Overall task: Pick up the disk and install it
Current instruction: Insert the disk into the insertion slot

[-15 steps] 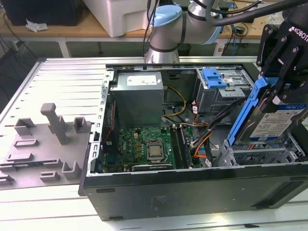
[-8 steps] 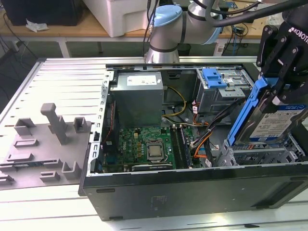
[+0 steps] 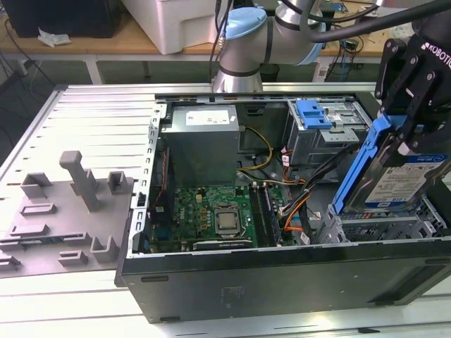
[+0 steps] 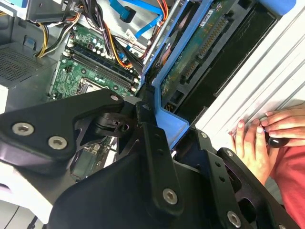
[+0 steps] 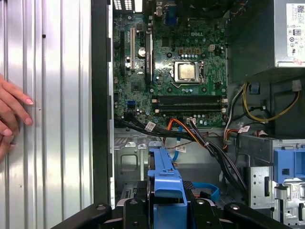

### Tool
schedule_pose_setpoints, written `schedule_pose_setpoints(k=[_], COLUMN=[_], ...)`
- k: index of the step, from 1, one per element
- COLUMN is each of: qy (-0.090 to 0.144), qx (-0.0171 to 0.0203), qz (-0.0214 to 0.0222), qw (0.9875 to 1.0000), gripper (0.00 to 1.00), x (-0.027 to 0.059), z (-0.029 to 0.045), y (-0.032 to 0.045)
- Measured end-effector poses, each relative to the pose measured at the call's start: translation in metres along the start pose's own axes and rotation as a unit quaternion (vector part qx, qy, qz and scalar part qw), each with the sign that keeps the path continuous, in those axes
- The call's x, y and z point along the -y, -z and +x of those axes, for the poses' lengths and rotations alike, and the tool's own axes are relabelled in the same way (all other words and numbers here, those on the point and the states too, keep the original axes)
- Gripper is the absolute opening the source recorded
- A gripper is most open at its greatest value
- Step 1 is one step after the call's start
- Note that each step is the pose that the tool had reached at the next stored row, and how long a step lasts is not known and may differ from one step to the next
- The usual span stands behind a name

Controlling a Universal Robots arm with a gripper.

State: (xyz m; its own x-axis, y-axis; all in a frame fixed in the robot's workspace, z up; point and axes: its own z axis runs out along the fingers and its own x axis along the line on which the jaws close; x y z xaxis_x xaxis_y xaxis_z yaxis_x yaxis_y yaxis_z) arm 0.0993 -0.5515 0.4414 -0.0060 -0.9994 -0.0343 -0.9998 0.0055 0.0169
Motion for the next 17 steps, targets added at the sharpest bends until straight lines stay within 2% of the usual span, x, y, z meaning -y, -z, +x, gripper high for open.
schedule_pose_setpoints(k=[17], qy=[0.0], qx=[-0.0001], qz=[0.0], qw=[1.0], gripper=[0.37], x=[0.0005], z=[0.0004], y=[-0.0052])
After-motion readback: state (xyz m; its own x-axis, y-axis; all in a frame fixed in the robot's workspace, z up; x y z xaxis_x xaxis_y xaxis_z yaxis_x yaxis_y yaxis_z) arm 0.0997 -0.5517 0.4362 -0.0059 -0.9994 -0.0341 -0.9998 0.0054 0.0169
